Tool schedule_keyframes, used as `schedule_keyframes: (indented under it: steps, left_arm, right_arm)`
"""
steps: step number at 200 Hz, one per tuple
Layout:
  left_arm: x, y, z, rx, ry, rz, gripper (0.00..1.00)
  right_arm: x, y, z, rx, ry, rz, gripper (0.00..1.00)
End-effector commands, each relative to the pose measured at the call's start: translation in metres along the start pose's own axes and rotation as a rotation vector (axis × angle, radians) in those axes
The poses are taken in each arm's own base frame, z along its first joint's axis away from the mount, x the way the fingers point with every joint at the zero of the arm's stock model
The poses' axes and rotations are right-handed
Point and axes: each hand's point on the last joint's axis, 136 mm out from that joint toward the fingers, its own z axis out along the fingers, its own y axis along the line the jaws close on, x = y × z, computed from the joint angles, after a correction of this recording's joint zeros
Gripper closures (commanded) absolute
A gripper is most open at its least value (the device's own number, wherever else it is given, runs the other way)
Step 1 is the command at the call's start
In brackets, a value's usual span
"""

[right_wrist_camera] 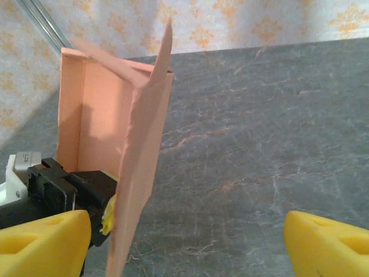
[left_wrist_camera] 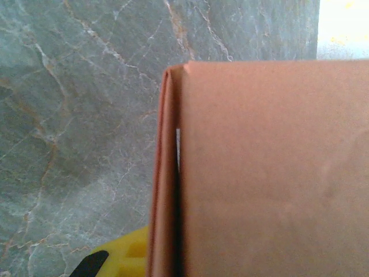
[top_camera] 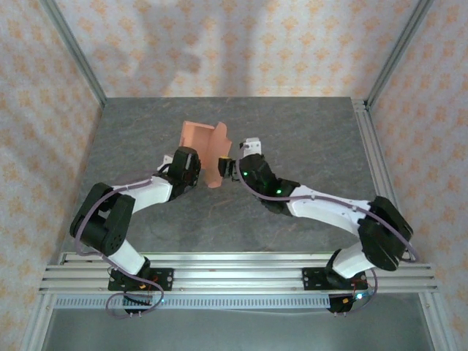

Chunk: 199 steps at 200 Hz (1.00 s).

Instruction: Fold the paper box

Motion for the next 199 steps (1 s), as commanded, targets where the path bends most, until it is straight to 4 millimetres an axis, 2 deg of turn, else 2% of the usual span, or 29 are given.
schedule_keyframes:
  steps: [1,9,15,37,47,61,85,112,137,164,183,199]
  left_arm:
    - [-0.007,-0.008,-0.008,0.001,-0.045,-0.045,1.0]
    - [-0.007,-0.007,-0.008,-0.004,-0.047,-0.047,1.0]
    - [-0.007,-0.006,-0.008,-0.005,-0.047,-0.048,1.0]
    - [-0.008,-0.003,-0.008,-0.018,-0.054,-0.053,1.0]
    - [-0.009,-0.001,-0.008,-0.027,-0.058,-0.056,0.98]
    - [-0.01,0.003,-0.009,-0.038,-0.063,-0.055,0.85]
    - [-0.01,0.005,-0.012,-0.044,-0.057,-0.052,0.53]
    - [-0.01,0.005,-0.021,-0.05,-0.044,-0.014,0.27]
    - [-0.011,0.002,-0.039,-0.06,-0.028,0.11,0.09]
    - [-0.029,-0.003,-0.068,-0.081,-0.093,0.361,0.0]
    - [-0.046,-0.01,-0.084,-0.096,-0.156,0.563,0.0]
    - [-0.049,-0.02,-0.091,-0.09,-0.16,0.753,0.0]
  right_arm:
    - [-0.015,0.013,0.011,0.011,-0.048,0.086,0.18]
    - [-0.011,0.018,0.015,0.0,-0.033,0.093,0.22]
    - [-0.007,0.022,0.019,-0.008,-0.022,0.098,0.31]
    - [0.0,0.028,0.029,-0.025,-0.001,0.103,0.86]
    - [0.0,0.029,0.03,-0.022,0.005,0.094,1.0]
    - [-0.002,0.028,0.03,-0.009,0.011,0.074,1.0]
    - [-0.007,0.024,0.029,0.026,0.029,0.026,1.0]
    - [-0.001,0.014,0.037,0.04,0.122,-0.029,1.0]
    - [0.0,0.001,0.04,0.023,0.23,-0.115,1.0]
    - [0.003,-0.017,0.032,-0.012,0.404,-0.228,1.0]
    - [0.004,-0.034,0.021,-0.03,0.53,-0.273,1.0]
    - [0.01,-0.047,0.006,-0.081,0.661,-0.317,1.0]
